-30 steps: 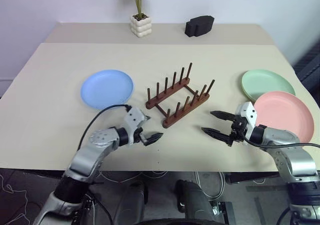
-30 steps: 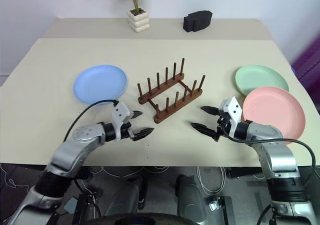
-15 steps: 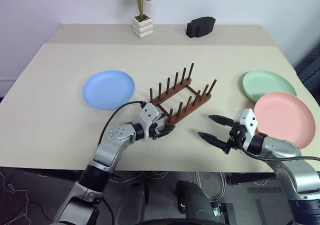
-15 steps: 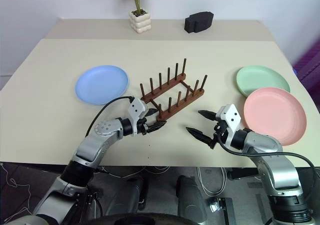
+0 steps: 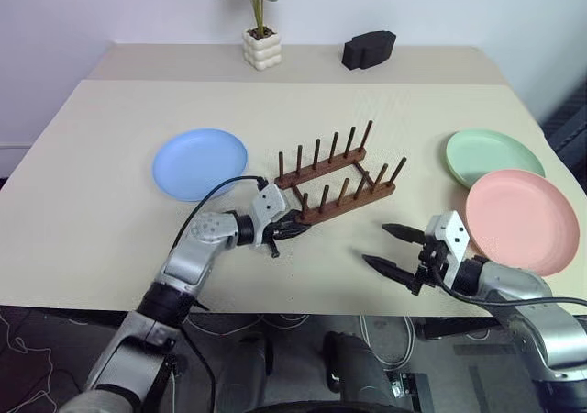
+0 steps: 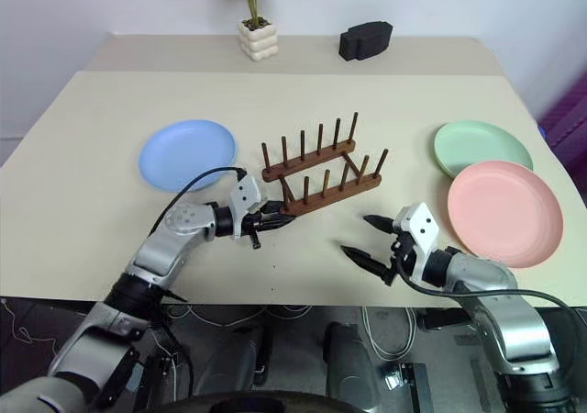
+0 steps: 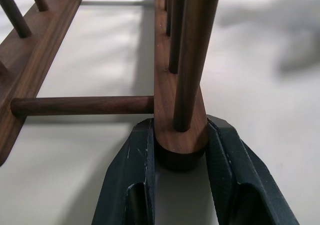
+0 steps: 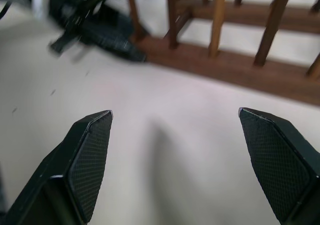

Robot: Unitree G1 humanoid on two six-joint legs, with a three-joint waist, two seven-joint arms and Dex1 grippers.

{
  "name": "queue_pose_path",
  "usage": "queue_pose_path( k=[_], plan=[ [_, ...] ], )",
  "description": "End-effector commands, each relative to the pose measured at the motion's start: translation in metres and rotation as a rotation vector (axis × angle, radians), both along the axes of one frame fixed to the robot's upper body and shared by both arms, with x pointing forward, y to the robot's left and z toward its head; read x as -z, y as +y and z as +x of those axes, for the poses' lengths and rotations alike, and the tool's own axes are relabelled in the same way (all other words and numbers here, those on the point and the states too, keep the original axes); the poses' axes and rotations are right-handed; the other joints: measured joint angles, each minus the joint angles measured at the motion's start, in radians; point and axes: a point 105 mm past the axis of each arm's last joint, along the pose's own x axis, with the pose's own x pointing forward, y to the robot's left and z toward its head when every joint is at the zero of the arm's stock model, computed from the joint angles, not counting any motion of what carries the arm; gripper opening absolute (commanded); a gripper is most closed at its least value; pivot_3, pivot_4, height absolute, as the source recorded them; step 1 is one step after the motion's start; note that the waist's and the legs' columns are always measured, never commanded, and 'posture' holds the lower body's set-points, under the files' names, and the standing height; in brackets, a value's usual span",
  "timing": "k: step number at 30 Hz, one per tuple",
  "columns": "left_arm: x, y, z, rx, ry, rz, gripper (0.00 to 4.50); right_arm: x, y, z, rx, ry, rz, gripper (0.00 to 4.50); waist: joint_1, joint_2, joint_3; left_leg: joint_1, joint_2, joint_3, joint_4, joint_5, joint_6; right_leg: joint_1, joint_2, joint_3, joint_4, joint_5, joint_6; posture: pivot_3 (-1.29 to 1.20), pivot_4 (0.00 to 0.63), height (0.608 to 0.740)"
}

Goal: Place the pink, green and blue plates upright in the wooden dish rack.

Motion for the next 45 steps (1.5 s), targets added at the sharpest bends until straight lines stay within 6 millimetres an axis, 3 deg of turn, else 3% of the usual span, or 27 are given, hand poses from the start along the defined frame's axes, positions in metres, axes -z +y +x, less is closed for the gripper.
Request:
queue_pose_path(
  k=[1,8,14,22,27,28,29,30,35,36,37,39,45],
  plan=[
    [-0.002,-0.009,-0.001,0.185,-0.027,0.065,0.79,-0.01,0.002,-0.007,-0.004,-0.038,-0.003,4.14,0.001,0.0,0.0,0.0,0.0,0.0,0.0,0.0,0.0,0.0,0.0,0.0,0.0,0.0,0.0,0.0,0.15,0.736],
    [-0.006,-0.016,0.02,0.277,-0.067,0.129,0.79,-0.007,0.006,-0.013,0.029,-0.041,0.007,4.14,-0.001,-0.001,0.001,-0.001,0.0,0.0,0.0,0.0,0.0,-0.001,0.0,-0.001,0.0,0.0,0.0,0.0,0.15,0.736],
    [-0.004,-0.016,0.026,0.275,-0.047,0.109,0.79,-0.005,0.008,-0.016,0.038,-0.034,0.014,4.14,-0.001,-0.001,0.001,-0.001,0.0,0.0,0.0,0.0,0.001,-0.001,0.0,-0.001,0.0,0.0,0.001,0.0,0.15,0.736],
    [-0.006,0.004,0.036,0.145,-0.041,0.083,4.45,-0.002,0.005,-0.011,0.036,-0.039,-0.004,4.14,-0.005,-0.001,0.001,-0.001,0.0,-0.001,0.0,0.0,0.001,-0.001,0.0,-0.001,0.0,0.0,0.001,0.0,0.15,0.736],
    [-0.01,0.022,0.025,0.088,-0.031,0.067,4.45,0.001,-0.012,0.001,0.108,-0.042,-0.079,4.14,-0.009,-0.001,0.001,0.0,0.001,-0.001,0.0,-0.001,0.001,-0.001,0.001,0.0,0.001,0.001,0.0,0.0,0.15,0.736],
    [-0.012,0.026,0.02,0.071,-0.034,0.057,4.5,0.001,-0.016,0.004,0.121,-0.039,-0.099,3.61,-0.011,-0.001,0.001,0.0,0.001,0.0,0.0,-0.001,0.001,-0.001,0.001,0.0,0.001,0.001,0.0,0.0,0.15,0.736],
    [-0.014,0.029,0.017,0.059,-0.037,0.053,3.92,0.002,-0.019,0.005,0.128,-0.036,-0.111,3.33,-0.011,-0.001,0.001,0.0,0.001,0.0,0.0,-0.001,0.001,-0.001,0.001,0.0,0.001,0.001,0.0,0.0,0.15,0.736],
    [-0.016,0.03,0.014,0.044,-0.037,0.044,3.66,0.002,-0.021,0.007,0.133,-0.037,-0.129,2.9,-0.008,-0.001,0.001,0.0,0.002,-0.001,-0.001,-0.001,0.001,-0.001,0.001,0.0,0.001,0.001,-0.001,0.0,0.15,0.736],
    [-0.02,0.024,-0.011,0.071,0.011,-0.005,1.12,0.001,-0.029,0.017,0.178,-0.054,-0.185,0.37,0.0,-0.001,0.001,0.0,0.002,-0.001,0.0,-0.001,0.001,-0.001,0.0,0.0,0.001,0.001,-0.001,0.0,0.15,0.736],
    [-0.017,0.018,-0.02,0.103,0.031,-0.008,0.53,0.001,-0.031,0.021,0.189,-0.062,-0.21,0.0,-0.002,-0.001,0.001,-0.001,0.002,-0.001,0.0,-0.001,0.001,-0.001,0.0,0.0,0.0,0.001,-0.001,0.0,0.15,0.736],
    [-0.014,0.011,-0.028,0.131,0.036,0.003,0.05,0.002,-0.033,0.024,0.204,-0.072,-0.241,0.0,-0.001,-0.001,0.001,-0.001,0.002,0.0,0.0,-0.001,0.001,-0.001,0.0,0.0,0.0,0.001,-0.001,0.0,0.15,0.736],
    [-0.004,-0.002,-0.035,0.161,0.032,0.053,0.05,0.005,-0.035,0.028,0.224,-0.07,-0.265,0.0,0.0,-0.001,0.001,-0.001,0.001,0.0,0.0,-0.001,0.001,-0.001,0.0,0.0,0.0,0.001,-0.001,0.0,0.15,0.736],
    [0.014,-0.026,-0.025,0.125,-0.029,0.147,0.05,0.01,-0.043,0.038,0.275,-0.074,-0.355,0.0,0.0,0.0,0.0,-0.001,0.0,0.0,0.0,-0.001,0.001,-0.001,0.0,0.0,0.0,0.001,-0.001,0.0,0.15,0.736]
  ],
)
